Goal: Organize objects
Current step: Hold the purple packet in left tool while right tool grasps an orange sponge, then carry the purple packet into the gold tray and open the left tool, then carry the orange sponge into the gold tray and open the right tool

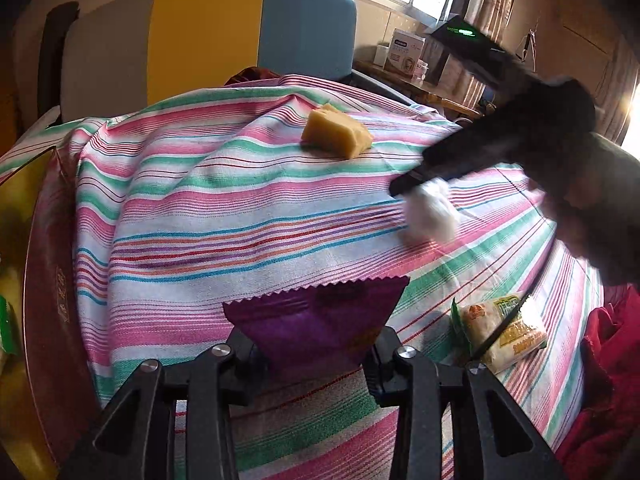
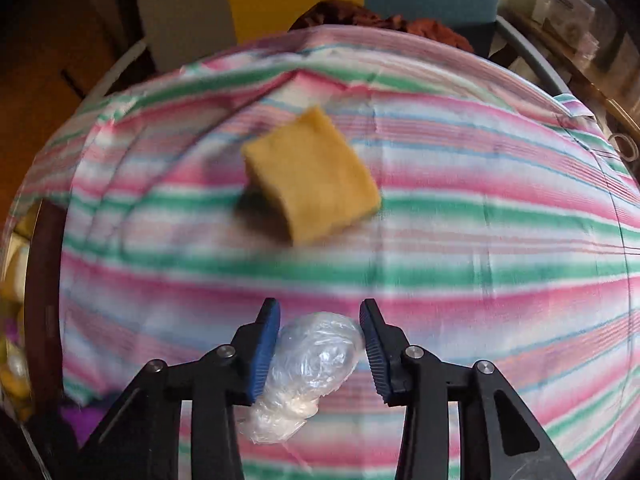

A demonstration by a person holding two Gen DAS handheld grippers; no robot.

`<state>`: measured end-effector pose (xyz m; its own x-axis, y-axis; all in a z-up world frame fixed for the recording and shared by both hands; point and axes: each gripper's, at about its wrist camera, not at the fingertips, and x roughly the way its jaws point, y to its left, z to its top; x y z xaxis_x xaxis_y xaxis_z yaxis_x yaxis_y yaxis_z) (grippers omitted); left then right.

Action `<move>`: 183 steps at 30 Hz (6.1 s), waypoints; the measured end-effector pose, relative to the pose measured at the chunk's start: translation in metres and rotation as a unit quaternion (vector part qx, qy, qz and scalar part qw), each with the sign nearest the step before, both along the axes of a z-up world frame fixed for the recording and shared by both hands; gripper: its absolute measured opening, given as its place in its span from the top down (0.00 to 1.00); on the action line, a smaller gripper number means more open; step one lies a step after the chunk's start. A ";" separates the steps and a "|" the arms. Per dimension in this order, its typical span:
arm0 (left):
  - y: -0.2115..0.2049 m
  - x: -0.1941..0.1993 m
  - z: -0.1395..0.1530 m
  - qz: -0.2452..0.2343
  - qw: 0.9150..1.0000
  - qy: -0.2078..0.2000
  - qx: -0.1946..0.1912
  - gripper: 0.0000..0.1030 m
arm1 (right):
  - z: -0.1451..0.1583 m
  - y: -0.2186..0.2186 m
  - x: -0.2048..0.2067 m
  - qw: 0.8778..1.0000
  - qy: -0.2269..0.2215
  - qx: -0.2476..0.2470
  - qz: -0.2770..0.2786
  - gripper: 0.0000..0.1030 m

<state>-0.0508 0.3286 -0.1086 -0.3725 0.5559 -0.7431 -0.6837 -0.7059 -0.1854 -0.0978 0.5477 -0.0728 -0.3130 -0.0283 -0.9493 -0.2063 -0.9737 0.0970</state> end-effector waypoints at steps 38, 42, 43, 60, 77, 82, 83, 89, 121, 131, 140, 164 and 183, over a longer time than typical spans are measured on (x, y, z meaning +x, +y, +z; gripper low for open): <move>0.001 -0.001 -0.002 -0.001 1.000 0.005 -0.004 0.60 | 0.081 0.024 0.112 0.969 0.162 0.041 -0.182 0.39; 0.003 0.000 0.000 -0.001 1.000 0.006 -0.006 0.60 | 0.046 0.052 0.142 0.963 0.114 0.041 -0.242 0.39; 0.002 0.001 -0.001 -0.001 1.000 0.007 -0.006 0.60 | 0.037 0.057 0.147 0.962 0.101 0.029 -0.253 0.39; 0.006 0.005 -0.001 -0.001 0.999 0.027 -0.027 0.60 | -0.010 0.035 0.129 0.978 0.022 0.060 -0.198 0.30; 0.007 0.012 0.007 -0.001 0.998 0.044 -0.042 0.65 | -0.010 0.027 0.131 0.980 0.027 0.082 -0.178 0.30; 0.004 0.030 0.044 -0.022 0.996 0.088 -0.021 0.65 | -0.009 0.025 0.137 0.981 0.032 0.084 -0.175 0.30; 0.002 0.032 0.053 -0.021 0.996 0.088 -0.014 0.65 | -0.014 0.032 0.125 0.981 0.032 0.084 -0.173 0.30; -0.016 0.044 0.094 -0.009 0.995 0.102 0.007 0.65 | -0.015 0.032 0.127 0.981 0.035 0.086 -0.171 0.30; -0.357 0.007 0.102 0.315 0.946 0.027 0.073 0.65 | -0.019 0.032 0.120 0.981 0.036 0.101 -0.164 0.30; -0.252 -0.002 0.094 0.167 0.983 -0.020 0.072 0.65 | -0.019 0.032 0.120 0.981 0.036 0.101 -0.164 0.30; -0.190 -0.021 0.058 0.110 0.991 -0.078 -0.003 0.65 | -0.019 0.032 0.120 0.981 0.035 0.102 -0.163 0.29; -0.239 -0.005 0.091 0.172 0.985 -0.024 0.003 0.39 | -0.017 0.031 0.118 0.981 0.037 0.111 -0.155 0.38; -0.357 0.004 0.100 0.302 0.952 0.009 0.054 0.40 | 0.116 -0.133 0.082 0.975 0.216 0.046 0.012 0.41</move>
